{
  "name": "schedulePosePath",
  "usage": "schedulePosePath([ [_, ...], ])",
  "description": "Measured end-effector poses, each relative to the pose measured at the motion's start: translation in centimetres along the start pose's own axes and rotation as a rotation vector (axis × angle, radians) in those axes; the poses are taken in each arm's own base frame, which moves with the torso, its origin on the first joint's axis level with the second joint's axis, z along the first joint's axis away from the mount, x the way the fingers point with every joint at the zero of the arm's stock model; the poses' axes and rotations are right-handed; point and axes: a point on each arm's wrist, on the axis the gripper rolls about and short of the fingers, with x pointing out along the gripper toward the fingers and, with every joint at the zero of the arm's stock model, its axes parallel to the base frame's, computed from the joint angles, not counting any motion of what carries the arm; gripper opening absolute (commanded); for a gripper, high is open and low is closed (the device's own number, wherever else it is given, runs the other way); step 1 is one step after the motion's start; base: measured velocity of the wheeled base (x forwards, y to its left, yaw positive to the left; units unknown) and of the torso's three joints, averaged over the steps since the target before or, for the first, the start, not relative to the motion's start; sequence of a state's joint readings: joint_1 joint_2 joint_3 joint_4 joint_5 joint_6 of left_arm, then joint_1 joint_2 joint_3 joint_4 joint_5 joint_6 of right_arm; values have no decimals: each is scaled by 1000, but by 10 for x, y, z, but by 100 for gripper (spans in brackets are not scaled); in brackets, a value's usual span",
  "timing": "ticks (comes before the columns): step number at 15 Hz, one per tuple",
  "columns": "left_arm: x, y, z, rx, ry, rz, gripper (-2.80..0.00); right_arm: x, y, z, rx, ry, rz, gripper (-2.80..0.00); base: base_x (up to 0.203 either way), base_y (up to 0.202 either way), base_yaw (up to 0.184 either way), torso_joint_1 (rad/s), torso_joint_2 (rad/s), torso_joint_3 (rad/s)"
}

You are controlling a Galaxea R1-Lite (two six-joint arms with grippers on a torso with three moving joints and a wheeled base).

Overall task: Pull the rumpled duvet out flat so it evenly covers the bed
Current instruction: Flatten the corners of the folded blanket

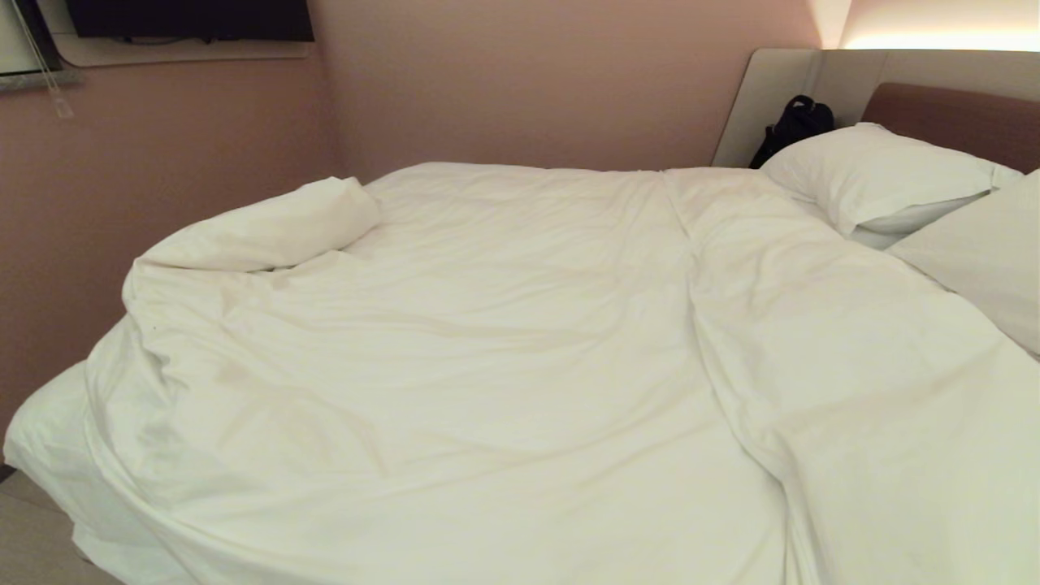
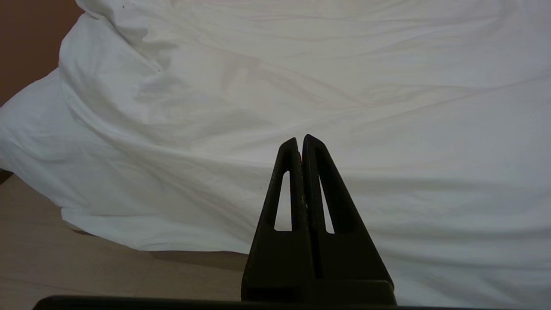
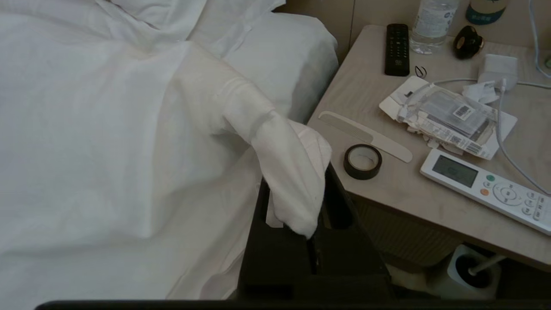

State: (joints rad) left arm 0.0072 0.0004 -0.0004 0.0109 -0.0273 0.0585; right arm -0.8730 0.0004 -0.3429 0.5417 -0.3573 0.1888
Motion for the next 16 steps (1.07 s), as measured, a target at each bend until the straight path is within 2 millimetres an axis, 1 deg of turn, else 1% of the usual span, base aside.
schedulePosePath([
  [6,0,0,0,-1,0,-1,-280,-3,0,4,6,-8,34,0,0,0,0,0,0,0],
  [10,0,0,0,-1,0,0,-280,-13,1,17,33,-45,135,0,0,0,0,0,0,0],
  [12,0,0,0,-1,0,0,-280,-15,3,26,59,-40,196,0,0,0,0,0,0,0],
  [14,0,0,0,-1,0,0,-280,-5,12,42,76,39,241,0,0,0,0,0,0,0],
  [16,0,0,0,-1,0,0,-280,17,25,61,87,176,270,0,0,0,0,0,0,0],
])
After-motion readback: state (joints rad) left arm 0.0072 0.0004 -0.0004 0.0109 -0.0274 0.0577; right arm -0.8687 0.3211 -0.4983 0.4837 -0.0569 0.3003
